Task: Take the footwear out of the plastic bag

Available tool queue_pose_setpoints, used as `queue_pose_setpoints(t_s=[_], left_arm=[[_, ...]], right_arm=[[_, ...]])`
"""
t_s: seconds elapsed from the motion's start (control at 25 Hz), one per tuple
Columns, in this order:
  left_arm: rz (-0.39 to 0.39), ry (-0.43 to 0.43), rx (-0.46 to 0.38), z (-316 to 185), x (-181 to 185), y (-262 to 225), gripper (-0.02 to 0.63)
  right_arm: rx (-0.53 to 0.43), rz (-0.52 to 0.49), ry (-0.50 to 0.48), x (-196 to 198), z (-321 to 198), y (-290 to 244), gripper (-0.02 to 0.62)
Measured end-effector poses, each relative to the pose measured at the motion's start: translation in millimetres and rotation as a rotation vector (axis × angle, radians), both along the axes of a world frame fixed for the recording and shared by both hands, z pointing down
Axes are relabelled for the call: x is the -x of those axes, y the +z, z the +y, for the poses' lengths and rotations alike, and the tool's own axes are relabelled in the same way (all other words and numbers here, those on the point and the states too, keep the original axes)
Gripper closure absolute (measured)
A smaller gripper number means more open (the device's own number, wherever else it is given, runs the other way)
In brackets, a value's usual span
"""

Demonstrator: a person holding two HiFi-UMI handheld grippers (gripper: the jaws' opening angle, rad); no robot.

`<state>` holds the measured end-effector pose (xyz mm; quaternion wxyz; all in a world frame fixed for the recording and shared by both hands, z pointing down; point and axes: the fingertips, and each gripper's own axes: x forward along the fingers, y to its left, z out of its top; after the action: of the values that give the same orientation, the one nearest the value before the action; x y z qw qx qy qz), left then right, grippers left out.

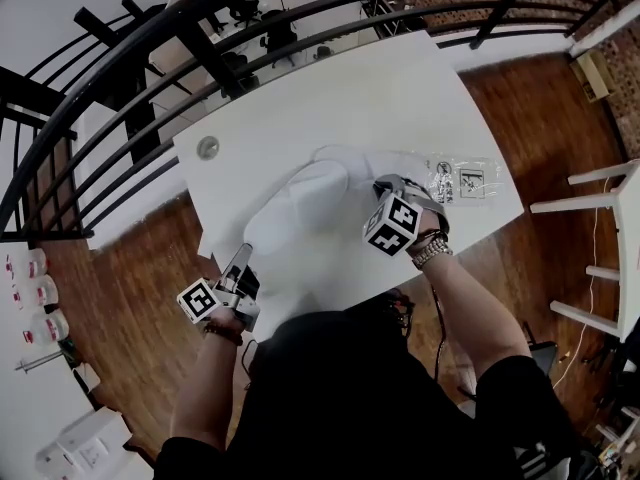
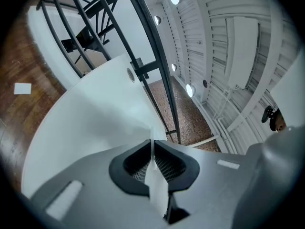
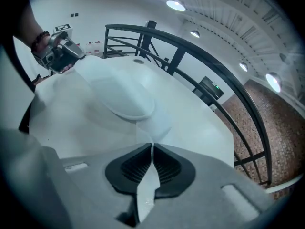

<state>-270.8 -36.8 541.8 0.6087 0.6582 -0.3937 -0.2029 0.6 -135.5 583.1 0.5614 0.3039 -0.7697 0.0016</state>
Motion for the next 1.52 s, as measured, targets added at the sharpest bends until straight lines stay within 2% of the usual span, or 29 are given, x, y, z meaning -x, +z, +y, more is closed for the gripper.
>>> queue_pose_setpoints(t_s=[0.28, 0.52, 0.84, 1.12, 1.36, 1.52], left_arm=[[-0.001, -0.041, -0.021, 3.4, 12.4, -3.4, 0.566], [-0.008, -0.09, -0.026, 12.0, 33.8, -3.2, 0.566], [-0.025, -0.098, -0.002, 22.3, 43.1, 7.8, 0.566], [0.005, -0.049, -0.014, 11.2, 9.7, 6.5, 0.566], [0.025, 0.066, 0.002, 9.2, -18.6, 9.6, 0.566], [0.048, 0.122, 0.011, 8.0, -35.0, 8.5, 0.565]], right_arm=[[-0.034, 0.023, 0.041, -23.9, -3.1, -2.1, 0.591], [-0.065, 0.012, 0.073, -29.6, -8.5, -9.8, 0.591], [-0.158, -0.052, 0.016, -12.2, -8.8, -36.9, 0.592], [-0.225, -0.12, -0.17, 36.7, 11.5, -58.6, 0.594], [-0.293, -0.166, -0.433, 85.0, 42.4, -75.8, 0.594], [-0.349, -0.114, -0.6, 102.5, 56.9, -75.9, 0.594]])
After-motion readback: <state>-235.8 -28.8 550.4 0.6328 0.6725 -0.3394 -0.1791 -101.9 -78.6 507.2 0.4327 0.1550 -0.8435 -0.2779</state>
